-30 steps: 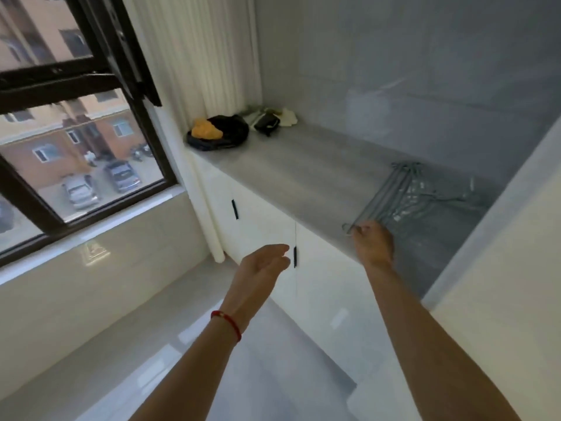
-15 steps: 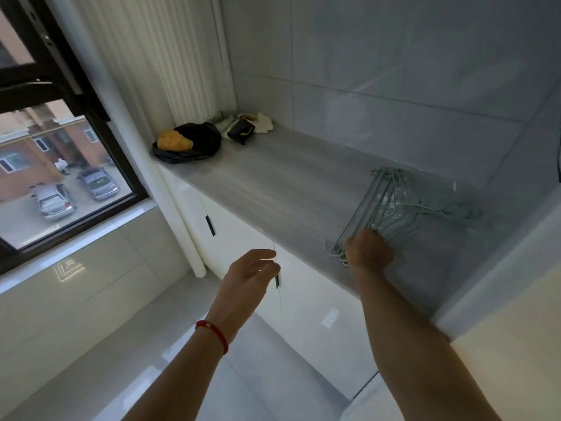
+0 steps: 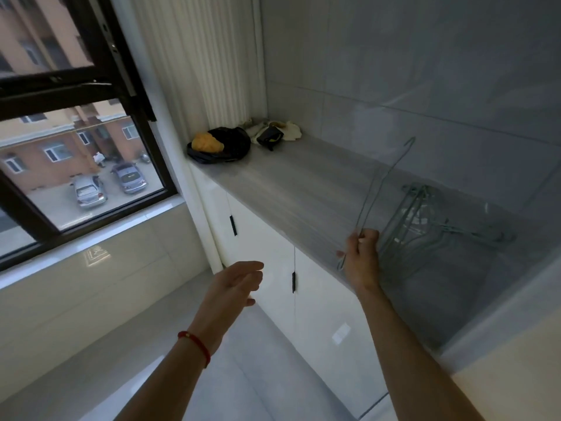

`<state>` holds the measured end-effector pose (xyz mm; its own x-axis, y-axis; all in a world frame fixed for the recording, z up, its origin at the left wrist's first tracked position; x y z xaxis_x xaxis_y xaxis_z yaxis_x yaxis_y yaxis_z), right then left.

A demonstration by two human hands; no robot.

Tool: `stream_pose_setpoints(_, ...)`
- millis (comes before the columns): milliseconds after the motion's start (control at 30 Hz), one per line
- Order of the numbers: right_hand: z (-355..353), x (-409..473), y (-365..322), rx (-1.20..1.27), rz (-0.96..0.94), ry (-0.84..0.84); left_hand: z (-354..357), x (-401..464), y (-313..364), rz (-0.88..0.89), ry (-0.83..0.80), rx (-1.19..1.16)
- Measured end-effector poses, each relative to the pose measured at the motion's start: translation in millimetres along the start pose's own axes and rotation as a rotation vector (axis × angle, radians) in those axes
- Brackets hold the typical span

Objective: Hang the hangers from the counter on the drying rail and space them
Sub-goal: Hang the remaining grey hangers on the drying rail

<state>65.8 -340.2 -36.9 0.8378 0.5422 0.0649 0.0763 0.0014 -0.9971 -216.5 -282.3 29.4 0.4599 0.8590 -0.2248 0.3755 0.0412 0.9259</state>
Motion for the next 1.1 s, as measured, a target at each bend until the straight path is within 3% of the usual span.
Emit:
stream_pose_setpoints(233,92.5,-120.6,-35.4,-0.026,-0.233,-0.456,-25.3,-23.5,-11.9,-0.050,0.027,-0.013)
stream_pose_setpoints(400,166.2,-220.6,-41.4,0.148,-0.141,-0.726,-62.0,-69.5,-36.9,-0.163,0.102,-0.296)
stream_pose_setpoints(600,234.3,-357.9,-42.0,0.182,-0.083,-1.009,-144.7,-155.2,-77.2,-0.257,0.486,-0.486)
stream_pose_setpoints(733,254.1,-431.7,-72.2,0.150,-0.259,-1.185,-189.4,-221.0,-96.2,-0.273,0.718,-0.493)
stream_pose_setpoints(867,275.9,-496.7,-87.1,0.131,-0.441,-1.392,-236.7,-292.5,-112.8,-0.219,0.872,-0.388)
stream_pose_setpoints(933,285.1,-529.1,-103.4,0.157,-0.445,-1.499,-263.6,-331.6,-122.1,-0.205,0.901,-0.373)
stream_pose_setpoints(1100,313.8,-604.9,-157.8,0.281,-0.526,-1.470,-345.5,-443.3,-150.8,-0.215,0.910,-0.319)
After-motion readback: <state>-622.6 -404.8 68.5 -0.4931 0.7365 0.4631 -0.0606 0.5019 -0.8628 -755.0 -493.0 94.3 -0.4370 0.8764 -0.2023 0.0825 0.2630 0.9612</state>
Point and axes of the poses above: each hand's wrist, its own x-axis towards the middle knuckle, its own z-axis out of the palm, y = z × x, the point moved 4 cm from there along x, towards the middle knuckle, and after that the axes turned 4 degrees about x, right-handed, at the moved point
